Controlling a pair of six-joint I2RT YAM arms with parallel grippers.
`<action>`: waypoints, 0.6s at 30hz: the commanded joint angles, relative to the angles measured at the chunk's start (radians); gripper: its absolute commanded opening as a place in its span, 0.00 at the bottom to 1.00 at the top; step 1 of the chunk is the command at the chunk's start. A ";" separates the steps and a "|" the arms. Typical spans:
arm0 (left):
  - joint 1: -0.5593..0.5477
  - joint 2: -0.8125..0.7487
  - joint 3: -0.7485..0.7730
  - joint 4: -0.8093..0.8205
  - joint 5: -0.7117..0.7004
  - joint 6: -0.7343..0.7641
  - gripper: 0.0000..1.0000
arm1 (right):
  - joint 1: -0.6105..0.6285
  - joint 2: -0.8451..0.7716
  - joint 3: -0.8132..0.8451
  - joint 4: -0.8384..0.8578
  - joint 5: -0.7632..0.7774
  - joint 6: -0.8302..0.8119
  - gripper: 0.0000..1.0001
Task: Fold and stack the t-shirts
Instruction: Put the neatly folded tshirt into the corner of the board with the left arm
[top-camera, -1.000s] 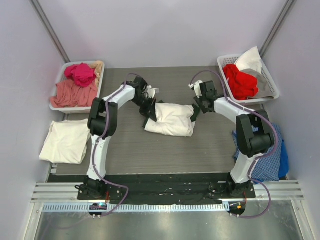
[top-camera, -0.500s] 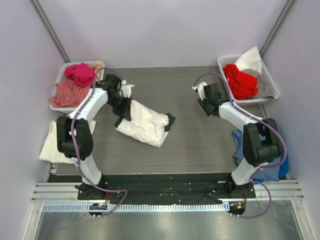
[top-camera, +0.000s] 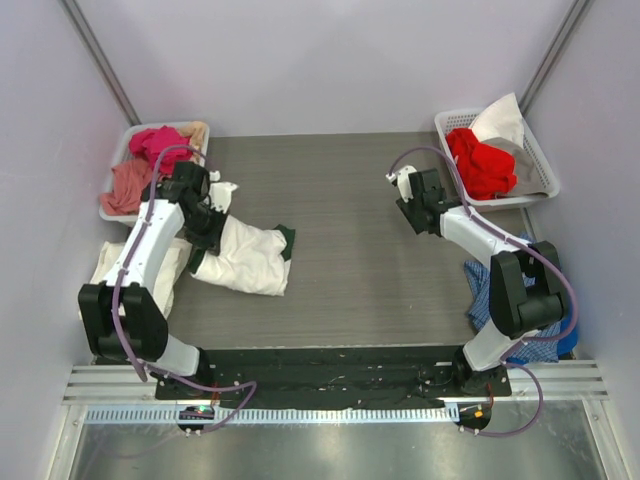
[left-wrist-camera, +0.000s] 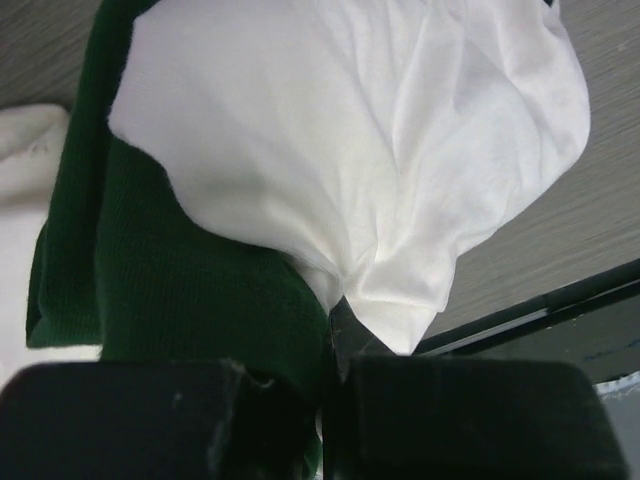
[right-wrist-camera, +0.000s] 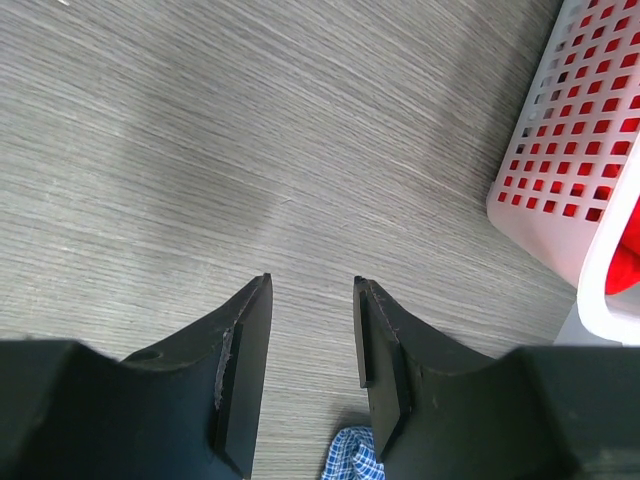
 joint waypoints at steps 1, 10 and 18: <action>0.062 -0.096 -0.037 -0.025 -0.110 0.117 0.00 | 0.005 -0.054 -0.008 0.006 -0.014 0.013 0.45; 0.280 -0.228 -0.120 -0.020 -0.164 0.270 0.00 | 0.004 -0.057 -0.027 0.009 -0.031 0.023 0.45; 0.454 -0.286 -0.120 -0.028 -0.156 0.383 0.00 | 0.005 -0.060 -0.031 0.009 -0.034 0.030 0.45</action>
